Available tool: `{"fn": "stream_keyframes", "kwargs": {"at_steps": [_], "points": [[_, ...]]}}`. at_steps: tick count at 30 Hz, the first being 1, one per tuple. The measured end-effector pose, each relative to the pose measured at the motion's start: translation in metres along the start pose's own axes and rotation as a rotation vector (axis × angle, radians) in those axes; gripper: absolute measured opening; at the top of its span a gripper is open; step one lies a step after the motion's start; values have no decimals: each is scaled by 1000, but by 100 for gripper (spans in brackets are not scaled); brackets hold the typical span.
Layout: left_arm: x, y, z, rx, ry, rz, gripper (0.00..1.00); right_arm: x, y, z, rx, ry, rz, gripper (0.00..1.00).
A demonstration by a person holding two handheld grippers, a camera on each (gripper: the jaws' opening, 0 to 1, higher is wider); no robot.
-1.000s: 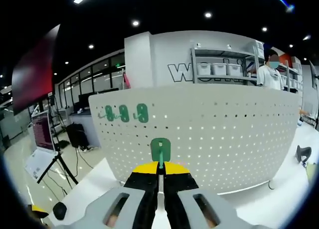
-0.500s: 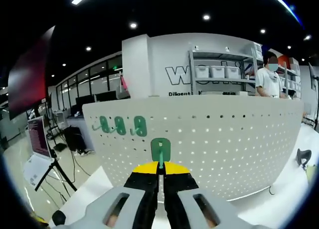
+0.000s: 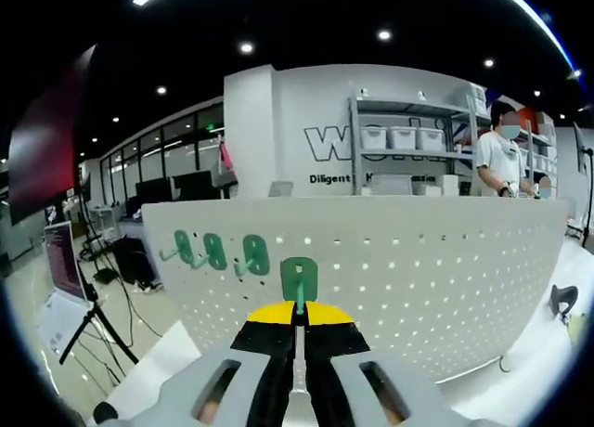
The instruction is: Insert the hook assembly into the mounting plate slot until the hook locks in place.
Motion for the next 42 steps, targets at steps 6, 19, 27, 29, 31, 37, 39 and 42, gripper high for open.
{"fn": "stream_keyframes", "kwargs": {"at_steps": [6,19,27,29,31,37,39,42], "points": [[-4,0,0,2,-8,-8,100,0,-4,8,2,9,-1,0],[-8,-4,-7,18,-12,18,100,0,-11,26,4,28,-22,0],[-12,-3,-6,16,-9,10,100,1,-11,31,-1,38,-40,1],[-12,-3,-5,13,-7,15,100,1,-12,33,1,43,-42,1],[-13,-4,-4,11,-5,17,100,0,-12,34,-1,41,-40,1],[-15,-4,-6,19,-11,5,100,-1,-10,37,-13,48,-35,1],[-16,-3,-7,9,-13,8,100,-1,-9,39,-15,49,-32,1],[-16,-3,-8,14,-15,1,100,-1,-7,41,-24,54,-26,1]]}}
Point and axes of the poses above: the point that each gripper's makers call its tool centre point, and the gripper's own axes: z roughly forward along the fingers, x roughly to its right, y roughly out of its underside, the point moved 5 cm from there along -z, roughly backward along the fingers, and after that the axes turned 8 degrees about y, right-handed, at the moved point
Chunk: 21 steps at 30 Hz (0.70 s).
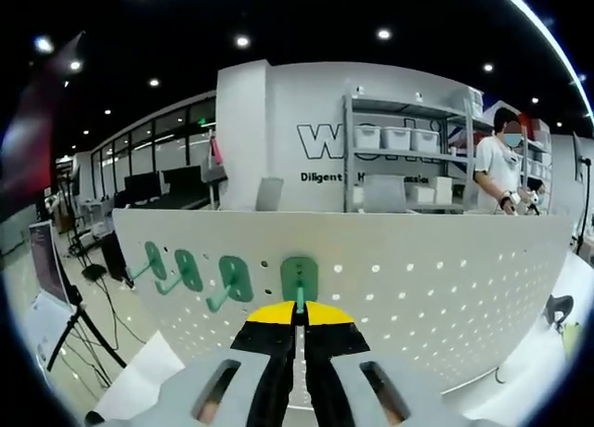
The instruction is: Insert the hook assembly into the mounting plate slot until the hook locks in place.
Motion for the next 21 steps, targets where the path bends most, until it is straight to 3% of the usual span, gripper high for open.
{"fn": "stream_keyframes", "kwargs": {"at_steps": [4,8,13,21], "points": [[-1,1,-1,-2,-5,-5,100,0,-1,0,-12,14,21,0],[-1,2,-1,-5,-5,-8,100,-4,-2,2,-44,7,-39,1],[1,1,1,-7,0,-9,100,-3,0,3,-67,-29,5,3],[1,1,0,-10,-4,-6,100,-4,-2,1,-44,-53,-50,10]]}}
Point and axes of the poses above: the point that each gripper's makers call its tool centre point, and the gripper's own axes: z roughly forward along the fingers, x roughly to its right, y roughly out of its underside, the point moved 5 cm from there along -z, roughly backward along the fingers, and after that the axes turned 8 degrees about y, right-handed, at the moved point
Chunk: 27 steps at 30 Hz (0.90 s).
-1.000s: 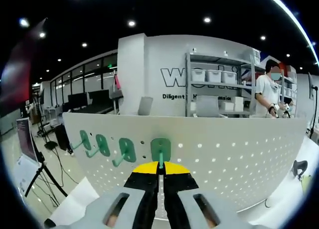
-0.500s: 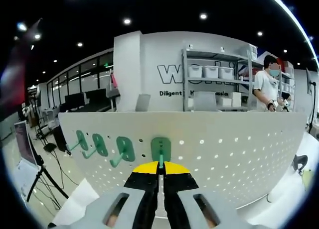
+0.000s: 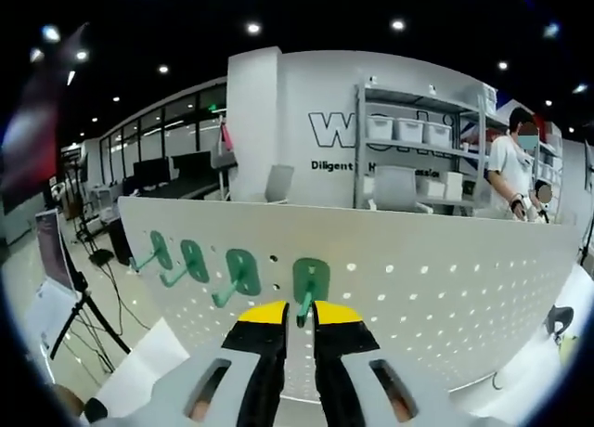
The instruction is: Insert the hook assembly into the mounting plate slot until the hook locks in place.
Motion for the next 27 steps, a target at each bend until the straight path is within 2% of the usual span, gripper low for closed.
{"fn": "stream_keyframes", "kwargs": {"at_steps": [4,11,13,16,22,27], "points": [[1,-2,0,2,-5,4,100,-2,0,-1,16,-19,-57,17],[9,-5,-3,-4,-18,9,100,-4,6,-4,24,-42,-85,31],[12,-5,-4,-14,-28,16,100,-7,6,-7,55,-67,-112,33],[17,-6,-5,-22,-34,29,100,-9,9,-12,53,-86,-105,41],[29,-10,-5,-28,-55,41,100,-11,22,-32,67,-137,-118,48],[41,-12,-2,-31,-66,49,100,-5,36,-50,65,-167,-132,52]]}}
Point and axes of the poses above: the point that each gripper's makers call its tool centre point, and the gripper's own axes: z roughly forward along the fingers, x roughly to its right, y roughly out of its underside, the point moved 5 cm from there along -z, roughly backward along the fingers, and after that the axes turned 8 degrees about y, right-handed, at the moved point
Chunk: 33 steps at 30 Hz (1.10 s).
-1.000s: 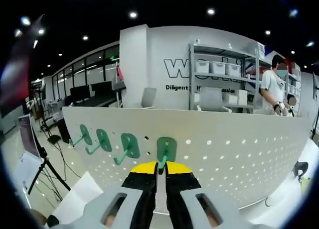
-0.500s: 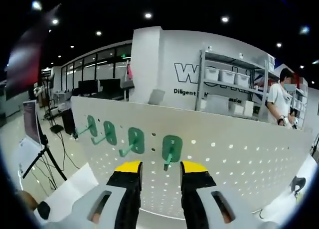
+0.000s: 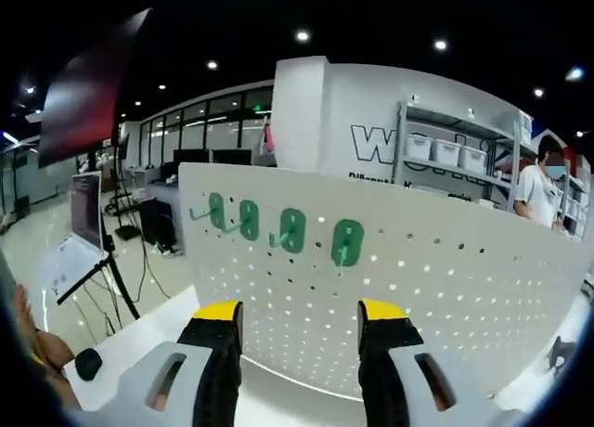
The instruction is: Insert the hook assembly into the mounting plate slot until the hook locks in place.
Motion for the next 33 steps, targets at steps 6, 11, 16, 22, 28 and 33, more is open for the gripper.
{"fn": "stream_keyframes", "kwargs": {"at_steps": [6,11,16,22,28,33], "points": [[7,-5,0,14,-27,0,100,3,6,-22,48,-62,-21,58],[11,-9,1,13,-48,11,100,0,9,-43,68,-121,-45,63],[12,-13,4,5,-65,23,100,1,16,-68,85,-173,-73,66],[15,-16,12,-8,-60,28,100,8,24,-96,91,-220,-69,66],[15,-19,25,-14,-49,37,100,21,34,-121,91,-224,-69,65],[16,-19,35,-33,-37,44,100,39,45,-140,101,-211,-41,66]]}}
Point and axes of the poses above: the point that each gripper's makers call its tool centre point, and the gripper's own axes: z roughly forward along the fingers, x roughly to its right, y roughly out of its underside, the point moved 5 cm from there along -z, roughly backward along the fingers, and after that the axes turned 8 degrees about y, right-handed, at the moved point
